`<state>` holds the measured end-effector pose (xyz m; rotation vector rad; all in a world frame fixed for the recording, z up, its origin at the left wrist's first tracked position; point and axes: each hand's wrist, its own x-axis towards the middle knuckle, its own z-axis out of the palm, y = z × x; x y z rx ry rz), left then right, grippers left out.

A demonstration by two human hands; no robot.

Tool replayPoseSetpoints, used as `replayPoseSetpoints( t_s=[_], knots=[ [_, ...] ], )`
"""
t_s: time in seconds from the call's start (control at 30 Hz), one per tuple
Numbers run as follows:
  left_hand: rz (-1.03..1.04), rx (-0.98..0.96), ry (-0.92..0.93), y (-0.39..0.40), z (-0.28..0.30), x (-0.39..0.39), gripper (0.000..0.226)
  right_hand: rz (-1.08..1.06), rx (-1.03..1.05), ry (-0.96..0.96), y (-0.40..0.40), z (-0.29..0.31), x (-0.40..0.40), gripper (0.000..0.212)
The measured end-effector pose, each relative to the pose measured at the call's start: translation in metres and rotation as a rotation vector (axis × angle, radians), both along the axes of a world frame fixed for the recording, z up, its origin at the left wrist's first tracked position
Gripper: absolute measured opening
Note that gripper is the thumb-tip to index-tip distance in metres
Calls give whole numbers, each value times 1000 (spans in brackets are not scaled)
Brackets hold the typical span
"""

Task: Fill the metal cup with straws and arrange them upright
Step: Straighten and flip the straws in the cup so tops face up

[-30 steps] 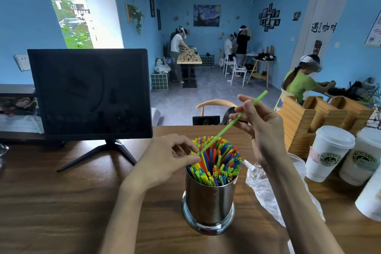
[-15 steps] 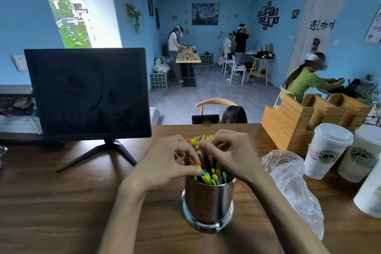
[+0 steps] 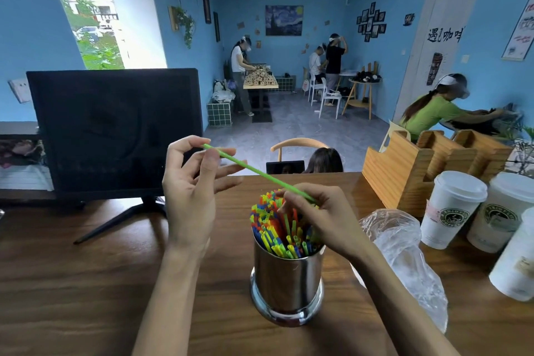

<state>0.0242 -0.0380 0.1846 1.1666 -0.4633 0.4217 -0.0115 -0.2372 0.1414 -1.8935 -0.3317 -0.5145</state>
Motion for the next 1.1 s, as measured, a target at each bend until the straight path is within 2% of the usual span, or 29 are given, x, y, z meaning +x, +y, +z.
replayPoseSetpoints(
  t_s=[0.17, 0.23, 0.3, 0.37, 0.47, 0.53, 0.63, 0.7, 0.8, 0.9, 1.0, 1.1],
  knots=[
    [-20, 32, 96, 0, -12, 5, 9, 90, 400, 24, -12, 13, -4, 22],
    [-27, 102, 121, 1, -17, 10, 7, 99, 582, 51, -16, 17, -3, 23],
    [-33, 245, 123, 3, -22, 15, 8, 114, 786, 50, -19, 22, -1, 28],
    [-58, 478, 100, 6, -28, 19, 7, 81, 856, -6, -23, 26, 3, 28],
    [-168, 805, 95, 5, -35, 18, 7, -8, 761, -117, -25, 32, 5, 20],
    [-145, 916, 55, 4, -39, 16, 8, -43, 694, -164, -24, 33, 5, 19],
    [-112, 951, 23, 5, -40, 16, 12, -119, 519, -227, -21, 30, 3, 22],
    [-116, 991, 9, 8, -40, 17, 22, -122, 462, -269, -18, 28, 3, 26],
    [-120, 1025, -19, 10, -37, 15, 35, -149, 499, -322, -16, 28, 3, 29],
    [-121, 1025, -36, 11, -36, 14, 37, -176, 527, -366, -17, 29, 3, 29],
    [-133, 1035, -67, 13, -37, 15, 40, -162, 453, -343, -18, 28, 3, 32],
    [-160, 1016, -68, 13, -38, 16, 41, -105, 267, -247, -15, 18, 4, 50]
  ],
)
